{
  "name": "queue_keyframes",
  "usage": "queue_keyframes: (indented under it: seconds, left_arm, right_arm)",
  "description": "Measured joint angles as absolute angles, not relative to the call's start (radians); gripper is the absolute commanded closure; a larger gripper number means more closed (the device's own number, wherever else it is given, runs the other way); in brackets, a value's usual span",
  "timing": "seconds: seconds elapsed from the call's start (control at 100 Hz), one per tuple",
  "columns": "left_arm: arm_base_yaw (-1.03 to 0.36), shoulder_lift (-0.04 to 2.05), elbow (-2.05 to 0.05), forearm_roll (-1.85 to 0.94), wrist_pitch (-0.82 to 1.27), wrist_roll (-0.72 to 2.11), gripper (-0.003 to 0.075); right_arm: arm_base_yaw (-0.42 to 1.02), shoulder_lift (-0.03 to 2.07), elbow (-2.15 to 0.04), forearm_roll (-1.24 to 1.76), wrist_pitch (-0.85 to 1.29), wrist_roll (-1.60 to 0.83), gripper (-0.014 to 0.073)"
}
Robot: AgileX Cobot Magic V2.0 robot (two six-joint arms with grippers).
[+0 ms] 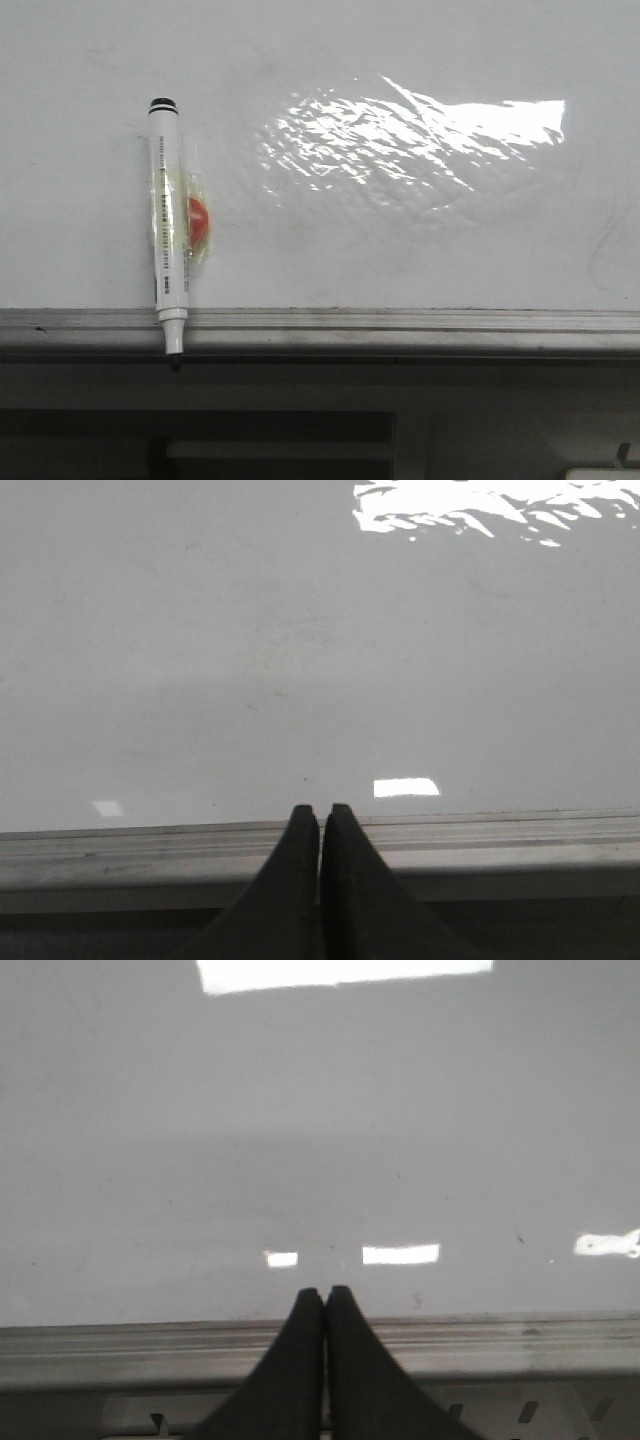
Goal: Write number 9 on whiteboard
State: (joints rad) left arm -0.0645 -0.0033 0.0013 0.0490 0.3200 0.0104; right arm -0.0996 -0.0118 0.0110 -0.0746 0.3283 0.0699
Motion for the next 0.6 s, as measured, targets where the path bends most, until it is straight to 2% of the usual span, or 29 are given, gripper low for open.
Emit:
queue_keyframes:
  seconds: [0.4,0.6]
  left_arm:
    - [-0.065,-0.003,0.001,-0.052,0.217,0.01,0.0741]
    - [-0.065,-0.003,0.001,-0.07,0.164,0.01,0.0741]
  right_arm:
    - [-0.1,-0.012,0.011,-0.06,0.296,0.068,0.0655]
    - [-0.1,-0.012,0.011,-0.027,0.154,0.068,0.0655]
